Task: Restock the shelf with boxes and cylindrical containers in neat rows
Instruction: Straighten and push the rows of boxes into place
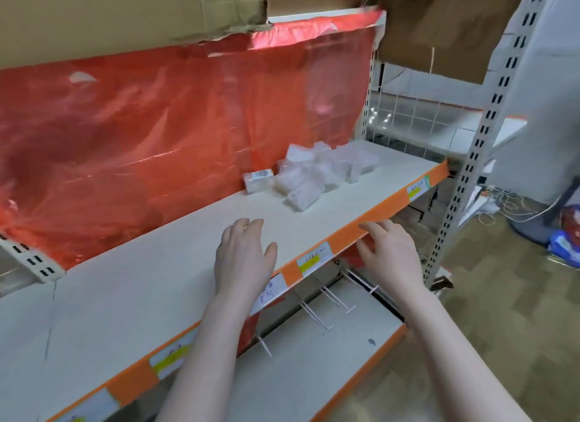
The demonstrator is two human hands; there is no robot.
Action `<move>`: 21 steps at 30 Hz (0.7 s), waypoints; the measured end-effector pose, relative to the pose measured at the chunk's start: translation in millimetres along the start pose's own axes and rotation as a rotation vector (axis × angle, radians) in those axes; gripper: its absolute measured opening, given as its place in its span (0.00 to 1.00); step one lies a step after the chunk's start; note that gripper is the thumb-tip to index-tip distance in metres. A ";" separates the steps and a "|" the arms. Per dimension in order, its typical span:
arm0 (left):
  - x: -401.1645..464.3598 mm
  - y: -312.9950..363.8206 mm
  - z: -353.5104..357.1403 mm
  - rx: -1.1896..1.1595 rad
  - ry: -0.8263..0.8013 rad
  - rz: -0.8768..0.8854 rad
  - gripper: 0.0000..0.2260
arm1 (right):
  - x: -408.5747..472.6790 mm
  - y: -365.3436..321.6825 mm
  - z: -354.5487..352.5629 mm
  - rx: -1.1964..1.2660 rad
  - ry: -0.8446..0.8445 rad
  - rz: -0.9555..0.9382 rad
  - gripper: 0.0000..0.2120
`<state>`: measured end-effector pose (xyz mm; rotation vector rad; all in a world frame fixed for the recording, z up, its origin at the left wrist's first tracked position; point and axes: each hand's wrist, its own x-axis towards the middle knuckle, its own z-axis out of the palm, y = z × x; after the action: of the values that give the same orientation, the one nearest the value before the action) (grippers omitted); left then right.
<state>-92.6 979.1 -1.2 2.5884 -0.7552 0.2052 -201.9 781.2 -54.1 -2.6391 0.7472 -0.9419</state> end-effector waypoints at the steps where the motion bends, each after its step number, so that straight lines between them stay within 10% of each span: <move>1: 10.6 5.1 6.7 -0.008 -0.005 0.010 0.22 | 8.3 6.7 3.7 -0.008 -0.006 0.004 0.13; 21: 161.2 50.9 119.5 -0.007 -0.115 0.001 0.28 | 183.9 91.8 74.3 0.165 -0.053 -0.130 0.13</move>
<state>17.7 810.3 -48.2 2.6116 -0.7954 0.0546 -67.8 608.7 -50.2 -2.5810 0.4692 -0.9200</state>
